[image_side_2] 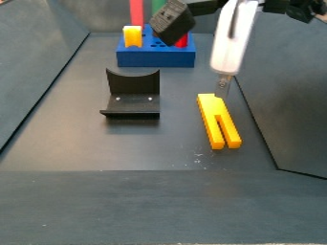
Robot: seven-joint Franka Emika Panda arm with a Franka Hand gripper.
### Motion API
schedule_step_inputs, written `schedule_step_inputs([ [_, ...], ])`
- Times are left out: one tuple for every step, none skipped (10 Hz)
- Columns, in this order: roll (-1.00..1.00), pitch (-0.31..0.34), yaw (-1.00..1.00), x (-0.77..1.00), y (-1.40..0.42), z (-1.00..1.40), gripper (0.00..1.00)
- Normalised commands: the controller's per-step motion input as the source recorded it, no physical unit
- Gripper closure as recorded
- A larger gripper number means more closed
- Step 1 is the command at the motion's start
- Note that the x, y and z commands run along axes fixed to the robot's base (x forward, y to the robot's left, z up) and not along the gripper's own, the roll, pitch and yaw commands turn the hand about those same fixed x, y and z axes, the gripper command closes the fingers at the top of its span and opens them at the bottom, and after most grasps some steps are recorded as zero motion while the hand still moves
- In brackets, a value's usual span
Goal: Pick up the double-square object. Move up. Rotate the double-square object. Place the double-square object on the fixture. Regrasp the double-square object. Move to above the board. Insert the double-square object.
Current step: Rotate the double-square object.
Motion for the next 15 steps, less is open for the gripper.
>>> schedule_step_inputs([
  [0.0,-0.002,1.0,0.03,0.01,-0.04,0.0],
  [0.0,-0.002,1.0,0.03,0.01,-0.04,0.0],
  [0.0,-0.002,1.0,0.03,0.01,-0.04,0.0],
  [0.0,-0.003,1.0,0.03,0.01,-0.04,0.0],
  [0.0,-0.003,1.0,0.03,0.01,-0.04,0.0],
  [0.0,-0.003,1.0,0.03,0.01,-0.04,0.0],
  [0.0,-0.003,1.0,0.03,0.01,-0.04,0.0],
  [0.0,-0.003,1.0,0.03,0.01,-0.04,0.0],
  [0.0,-0.003,1.0,0.03,0.01,-0.04,0.0],
  [0.0,-0.003,1.0,0.03,0.0,-0.04,0.0],
  [0.0,-0.004,1.0,0.03,0.0,-0.04,0.0],
  [0.0,-0.004,1.0,0.03,0.0,-0.04,0.0],
  [0.0,-0.004,1.0,0.03,0.0,-0.04,0.0],
  [0.0,-0.004,1.0,0.03,0.0,-0.04,0.0],
  [0.0,-0.005,1.0,0.03,0.0,-0.04,0.0],
])
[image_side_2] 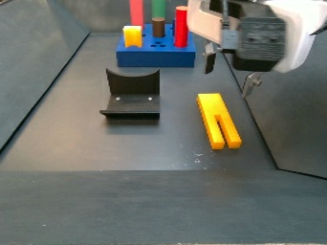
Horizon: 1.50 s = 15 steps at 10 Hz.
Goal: Pick up the double-square object. Move up. Rotate the double-square object. Place the double-square object on the fixture. Regrasp the double-square object. Move to above the board. Insert the double-square object.
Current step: Rotate the double-square object.
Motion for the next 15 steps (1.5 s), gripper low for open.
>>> schedule_step_inputs([
  [0.0,-0.005,1.0,0.03,0.0,-0.04,0.0],
  [0.0,-0.005,1.0,0.03,0.0,-0.04,0.0],
  [0.0,-0.006,1.0,0.03,0.0,-0.04,0.0],
  [0.01,-0.007,1.0,0.03,0.0,-0.04,0.0],
  [0.01,-0.007,1.0,0.03,0.0,-0.04,0.0],
  [0.01,-0.008,1.0,0.03,0.0,-0.04,0.0],
  [0.01,-0.009,1.0,0.03,0.0,-0.04,0.0],
  [0.01,-0.011,1.0,0.03,0.0,-0.04,0.0],
  [0.01,-0.013,1.0,0.03,0.0,-0.04,0.0],
  [0.01,-0.017,1.0,0.03,0.0,-0.04,0.0],
  [0.01,-0.019,0.97,0.03,0.0,-0.04,0.0],
  [0.01,-0.019,0.54,0.03,0.0,-0.04,0.0],
  [0.01,-0.019,0.38,0.03,0.0,-0.04,0.0],
  [0.0,0.0,0.0,0.0,0.0,-1.0,0.0],
  [0.0,-0.005,-0.06,0.0,0.0,-1.0,0.0],
])
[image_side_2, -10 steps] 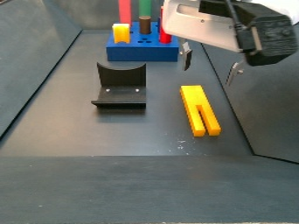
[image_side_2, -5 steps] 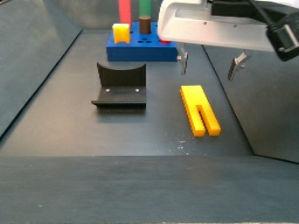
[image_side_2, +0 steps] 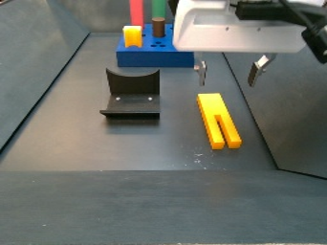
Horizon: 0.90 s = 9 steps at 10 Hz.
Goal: Pick up the double-square object. Move up. Rotate the double-square object. Place the double-square object on the fixture. Regrasp the double-square object. Move to above the board. Insert the double-square object.
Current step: Rotate the double-square object.
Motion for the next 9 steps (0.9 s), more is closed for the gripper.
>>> schedule_step_inputs([
  [0.01,-0.02,-0.07,0.01,0.01,-1.0,0.0],
  [0.01,-0.025,-0.06,0.02,0.01,-1.0,0.0],
  [0.02,-0.024,-0.05,0.02,0.02,-1.0,0.0],
  [0.02,-0.021,-0.04,0.03,0.02,-1.0,0.0],
  [0.03,-0.016,-0.04,0.04,0.03,-0.97,0.0],
  [0.04,-0.016,-0.03,0.04,0.03,-0.88,0.0],
  [0.05,-0.015,-0.03,0.04,0.03,-0.71,0.0],
  [0.05,-0.019,-0.03,0.03,0.02,-0.59,0.0],
  [0.06,-0.019,-0.03,0.03,0.03,-0.47,0.0],
])
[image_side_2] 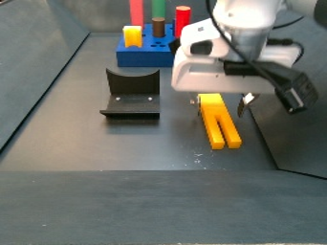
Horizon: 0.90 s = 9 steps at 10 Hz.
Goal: Pick up the double-square object. Move up. Rotate the double-square object. Place the double-square object on the fixture. Regrasp the double-square object. Move to above the board. Insert the double-square object.
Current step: Rotate the double-square object, then move up.
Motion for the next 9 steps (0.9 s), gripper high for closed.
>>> schedule_step_inputs([
  [0.06,-0.017,-0.03,0.03,0.02,-0.35,0.0],
  [0.07,-0.019,-0.03,0.03,0.02,-0.2,0.0],
  [0.0,0.0,0.0,0.0,0.0,0.0,1.0],
  [0.0,0.0,0.0,0.0,0.0,0.83,1.0],
  [-0.01,0.015,0.0,-0.02,-0.01,0.79,1.0],
  [-0.01,0.024,0.0,-0.03,-0.01,0.73,1.0],
  [-0.02,0.039,0.01,-0.01,-0.01,0.58,1.0],
  [-0.03,0.045,0.01,-0.01,-0.01,0.44,1.0],
  [-0.04,0.042,0.01,-0.01,-0.01,0.24,1.0],
])
